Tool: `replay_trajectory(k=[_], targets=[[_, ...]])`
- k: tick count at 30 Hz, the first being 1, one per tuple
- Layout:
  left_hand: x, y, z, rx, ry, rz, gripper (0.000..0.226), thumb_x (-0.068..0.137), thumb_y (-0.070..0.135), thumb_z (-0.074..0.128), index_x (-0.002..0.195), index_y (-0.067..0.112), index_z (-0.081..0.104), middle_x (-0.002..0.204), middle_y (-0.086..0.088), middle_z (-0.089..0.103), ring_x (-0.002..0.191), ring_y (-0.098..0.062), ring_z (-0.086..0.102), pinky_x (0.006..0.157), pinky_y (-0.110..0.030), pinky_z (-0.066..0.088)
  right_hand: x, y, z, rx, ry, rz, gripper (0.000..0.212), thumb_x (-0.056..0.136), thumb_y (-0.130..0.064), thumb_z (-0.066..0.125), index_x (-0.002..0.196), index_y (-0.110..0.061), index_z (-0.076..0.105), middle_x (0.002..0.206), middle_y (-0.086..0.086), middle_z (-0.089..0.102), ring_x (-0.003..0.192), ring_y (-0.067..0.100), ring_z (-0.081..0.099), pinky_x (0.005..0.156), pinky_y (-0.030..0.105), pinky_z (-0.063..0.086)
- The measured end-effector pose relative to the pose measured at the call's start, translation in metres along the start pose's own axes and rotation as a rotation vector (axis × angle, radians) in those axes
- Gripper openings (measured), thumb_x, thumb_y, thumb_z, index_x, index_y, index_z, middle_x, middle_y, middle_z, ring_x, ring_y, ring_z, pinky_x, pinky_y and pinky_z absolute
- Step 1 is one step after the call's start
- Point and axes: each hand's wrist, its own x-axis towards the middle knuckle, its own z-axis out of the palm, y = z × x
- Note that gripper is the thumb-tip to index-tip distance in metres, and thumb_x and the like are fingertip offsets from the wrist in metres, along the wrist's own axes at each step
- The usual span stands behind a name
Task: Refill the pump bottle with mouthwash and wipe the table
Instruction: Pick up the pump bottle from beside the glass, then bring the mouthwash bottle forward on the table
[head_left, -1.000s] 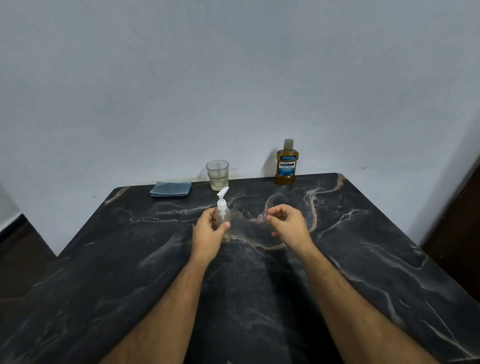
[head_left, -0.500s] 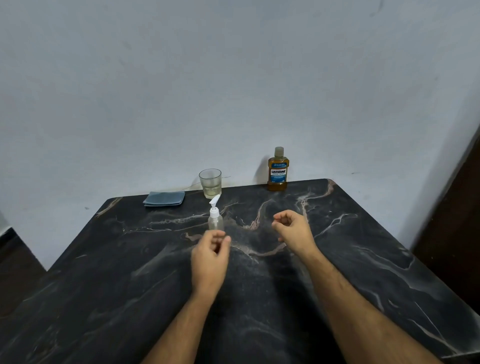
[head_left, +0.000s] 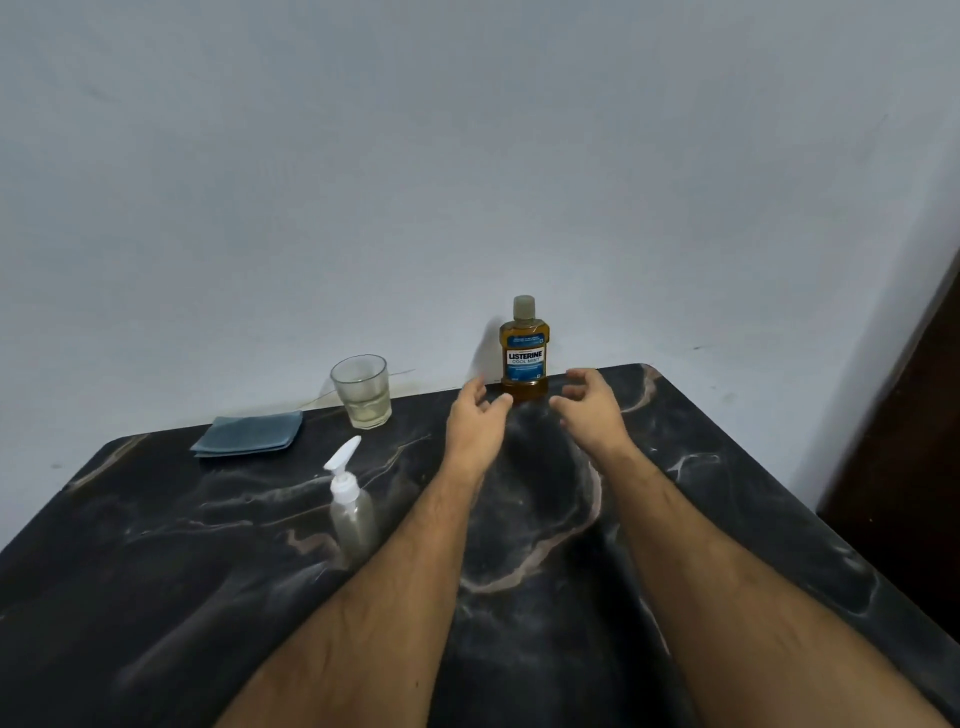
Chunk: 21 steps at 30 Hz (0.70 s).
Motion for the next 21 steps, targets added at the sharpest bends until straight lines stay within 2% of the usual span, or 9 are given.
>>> replay_trajectory(k=[6, 7, 9, 11, 14, 18, 21], targets=[[0.083, -0.006, 0.036, 0.031, -0.059, -0.022, 0.064, 0.099, 0.009, 0.053, 0.155, 0.019, 0.026, 0.157, -0.003, 0.037, 0.142, -0.021, 0.039, 0.114, -0.039, 0.035, 0.081, 0.014, 0.025, 0.04, -0.075, 0.014, 0.066, 0.094, 0.0, 0.058, 0.151, -0.02, 0.029, 0.155, 0.009, 0.038, 0.138, 0.026, 0.043, 0.108, 0.041, 0.042], [0.092, -0.007, 0.04, 0.027, -0.068, -0.008, 0.063, 0.098, 0.006, 0.052, 0.155, 0.018, 0.026, 0.155, 0.001, 0.039, 0.139, -0.018, 0.041, 0.112, -0.035, 0.036, 0.092, 0.017, 0.028, 0.051, -0.082, 0.015, 0.07, 0.093, 0.001, 0.059, 0.152, -0.02, 0.027, 0.156, 0.009, 0.036, 0.14, 0.027, 0.041, 0.108, 0.04, 0.041], [0.108, -0.006, 0.045, 0.029, -0.076, 0.014, 0.059, 0.099, 0.002, 0.048, 0.152, 0.018, 0.031, 0.136, 0.009, 0.046, 0.124, -0.01, 0.046, 0.099, -0.026, 0.04, 0.111, 0.023, 0.036, 0.086, -0.117, 0.007, 0.073, 0.092, 0.004, 0.059, 0.152, -0.02, 0.025, 0.156, 0.009, 0.037, 0.139, 0.026, 0.042, 0.108, 0.039, 0.041], [0.122, -0.009, 0.05, 0.016, -0.085, 0.037, 0.053, 0.097, -0.001, 0.048, 0.145, 0.021, 0.04, 0.131, 0.007, 0.053, 0.117, -0.009, 0.052, 0.091, -0.023, 0.043, 0.125, 0.03, 0.044, 0.134, -0.164, -0.026, 0.067, 0.091, 0.004, 0.06, 0.148, -0.017, 0.033, 0.146, 0.01, 0.05, 0.128, 0.024, 0.054, 0.108, 0.04, 0.045], [0.124, -0.016, 0.053, 0.0, -0.09, 0.068, 0.049, 0.095, -0.001, 0.051, 0.137, 0.025, 0.047, 0.127, 0.001, 0.062, 0.115, -0.013, 0.06, 0.094, -0.027, 0.051, 0.13, 0.035, 0.051, 0.146, -0.127, -0.086, 0.045, 0.088, -0.005, 0.066, 0.129, -0.016, 0.052, 0.121, 0.006, 0.067, 0.108, 0.021, 0.066, 0.099, 0.045, 0.053], [0.101, -0.014, 0.047, -0.033, -0.106, 0.11, 0.041, 0.095, 0.002, 0.054, 0.121, 0.034, 0.052, 0.114, 0.009, 0.064, 0.106, -0.007, 0.062, 0.085, -0.02, 0.052, 0.106, 0.033, 0.043, 0.151, -0.068, -0.112, 0.035, 0.087, -0.015, 0.071, 0.121, -0.019, 0.06, 0.113, 0.0, 0.071, 0.104, 0.018, 0.068, 0.096, 0.044, 0.054], [0.071, -0.013, 0.037, -0.035, -0.089, 0.1, 0.046, 0.094, 0.001, 0.055, 0.111, 0.044, 0.054, 0.113, 0.01, 0.066, 0.11, -0.011, 0.062, 0.096, -0.032, 0.053, 0.066, 0.027, 0.029, 0.112, -0.085, -0.153, 0.037, 0.084, -0.019, 0.075, 0.118, -0.018, 0.061, 0.111, -0.001, 0.072, 0.102, 0.016, 0.068, 0.094, 0.042, 0.055]])
